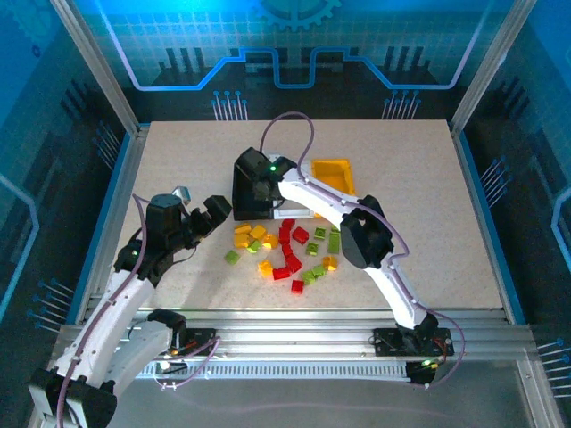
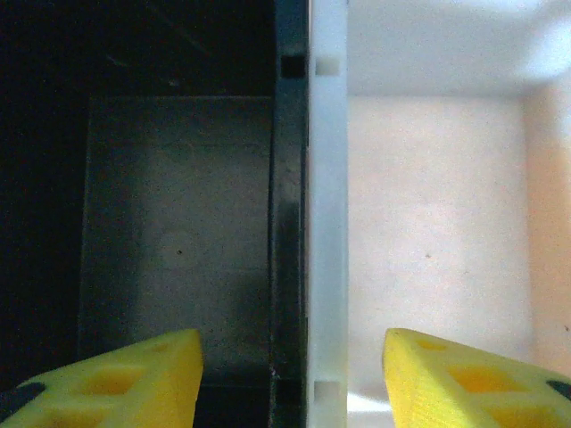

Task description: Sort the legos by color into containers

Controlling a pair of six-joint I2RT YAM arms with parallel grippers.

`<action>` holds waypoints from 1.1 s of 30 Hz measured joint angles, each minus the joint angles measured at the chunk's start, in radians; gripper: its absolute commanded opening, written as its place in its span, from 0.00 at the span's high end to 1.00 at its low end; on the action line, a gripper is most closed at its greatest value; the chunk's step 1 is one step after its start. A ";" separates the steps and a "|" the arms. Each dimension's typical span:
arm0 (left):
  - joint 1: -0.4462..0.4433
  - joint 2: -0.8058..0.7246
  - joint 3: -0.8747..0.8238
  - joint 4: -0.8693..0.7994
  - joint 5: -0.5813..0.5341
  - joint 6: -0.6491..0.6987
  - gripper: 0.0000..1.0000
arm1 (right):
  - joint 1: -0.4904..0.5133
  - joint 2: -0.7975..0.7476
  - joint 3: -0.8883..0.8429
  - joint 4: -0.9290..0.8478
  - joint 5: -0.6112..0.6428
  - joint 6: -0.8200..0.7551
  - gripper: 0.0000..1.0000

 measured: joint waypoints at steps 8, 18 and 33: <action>0.000 0.000 0.000 0.011 0.000 0.000 0.01 | 0.000 -0.353 -0.377 0.151 -0.004 -0.017 0.27; 0.000 0.007 -0.018 0.059 0.000 -0.003 0.01 | -0.088 -0.744 -0.948 0.277 -0.052 -0.012 0.22; 0.000 0.087 -0.023 0.061 0.021 -0.005 0.01 | -0.254 -0.706 -1.186 0.482 -0.133 0.041 0.31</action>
